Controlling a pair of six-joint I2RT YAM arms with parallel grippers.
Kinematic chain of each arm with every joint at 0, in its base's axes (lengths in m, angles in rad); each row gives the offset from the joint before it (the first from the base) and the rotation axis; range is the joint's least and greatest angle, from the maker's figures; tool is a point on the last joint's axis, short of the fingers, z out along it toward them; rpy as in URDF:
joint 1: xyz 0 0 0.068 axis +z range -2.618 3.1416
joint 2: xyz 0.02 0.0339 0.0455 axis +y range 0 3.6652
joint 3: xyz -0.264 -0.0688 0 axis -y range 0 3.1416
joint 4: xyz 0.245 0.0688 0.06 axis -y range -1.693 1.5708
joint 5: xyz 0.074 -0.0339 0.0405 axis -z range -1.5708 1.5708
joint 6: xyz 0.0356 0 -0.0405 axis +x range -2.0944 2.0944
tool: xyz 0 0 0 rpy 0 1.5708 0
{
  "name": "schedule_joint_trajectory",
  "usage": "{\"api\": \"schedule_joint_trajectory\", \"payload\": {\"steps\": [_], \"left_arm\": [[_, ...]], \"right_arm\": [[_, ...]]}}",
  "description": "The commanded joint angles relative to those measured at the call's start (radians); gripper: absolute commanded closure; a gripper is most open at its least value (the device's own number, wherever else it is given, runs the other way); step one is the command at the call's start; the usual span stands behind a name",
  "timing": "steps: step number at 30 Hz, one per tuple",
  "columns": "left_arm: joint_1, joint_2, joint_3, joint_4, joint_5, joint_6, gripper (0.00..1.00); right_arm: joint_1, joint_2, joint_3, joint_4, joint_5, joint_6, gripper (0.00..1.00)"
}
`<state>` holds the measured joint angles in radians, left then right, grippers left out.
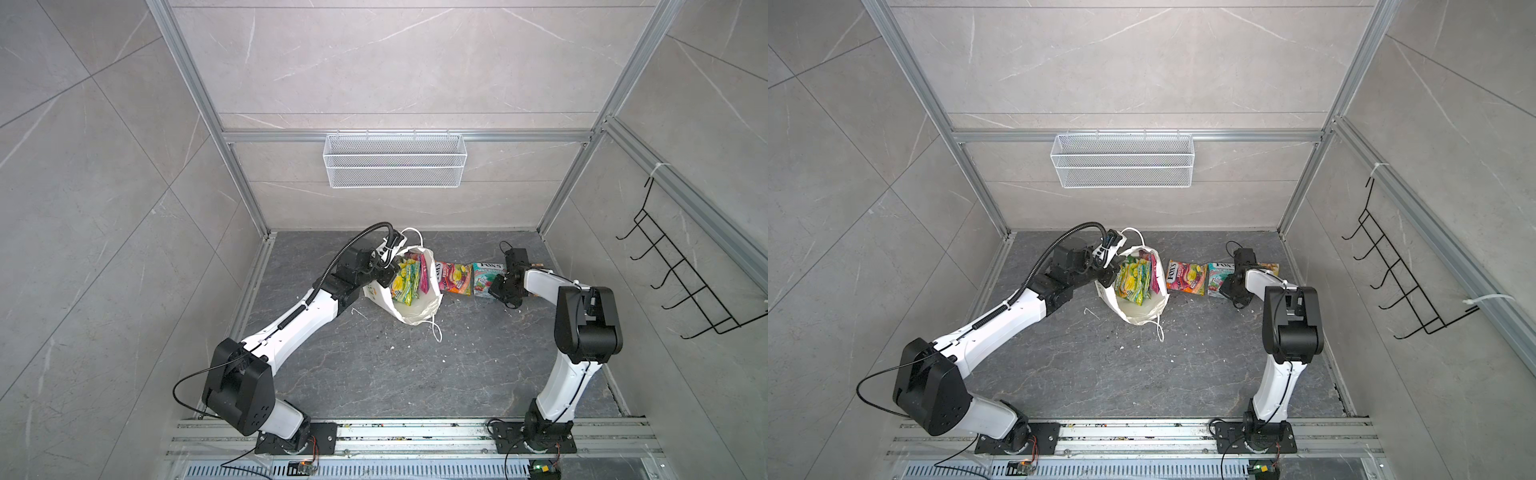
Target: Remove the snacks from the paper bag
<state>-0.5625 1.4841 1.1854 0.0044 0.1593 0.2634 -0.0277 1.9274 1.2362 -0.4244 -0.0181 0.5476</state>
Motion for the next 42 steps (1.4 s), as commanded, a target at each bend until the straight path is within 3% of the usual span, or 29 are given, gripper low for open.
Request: {"api": "schedule_joint_trajectory", "payload": {"steps": [1,11,18,23,27,34,42], "left_arm": [[-0.001,0.005,0.016,0.039,0.004,-0.016,1.0],[-0.001,0.007,0.015,0.039,-0.006,-0.01,1.0],[-0.001,0.005,0.02,0.038,-0.004,-0.013,1.0],[-0.001,-0.008,0.017,0.038,-0.001,-0.014,1.0],[-0.002,-0.016,-0.001,0.067,-0.003,-0.018,1.0],[-0.001,-0.013,0.003,0.059,0.006,-0.02,1.0],[-0.002,-0.019,0.002,0.059,0.01,-0.013,1.0]], "right_arm": [[-0.002,0.028,0.035,-0.003,0.024,0.012,0.91],[-0.007,0.003,0.054,-0.021,0.058,-0.003,0.89],[0.007,-0.112,0.073,-0.05,-0.087,-0.034,0.84],[0.114,-0.157,0.127,-0.064,-0.158,-0.115,0.85],[0.227,-0.08,0.236,-0.106,-0.158,-0.166,1.0],[0.32,0.095,0.37,-0.063,-0.155,-0.137,1.0],[0.378,0.265,0.532,-0.133,-0.132,-0.175,1.0]]}}
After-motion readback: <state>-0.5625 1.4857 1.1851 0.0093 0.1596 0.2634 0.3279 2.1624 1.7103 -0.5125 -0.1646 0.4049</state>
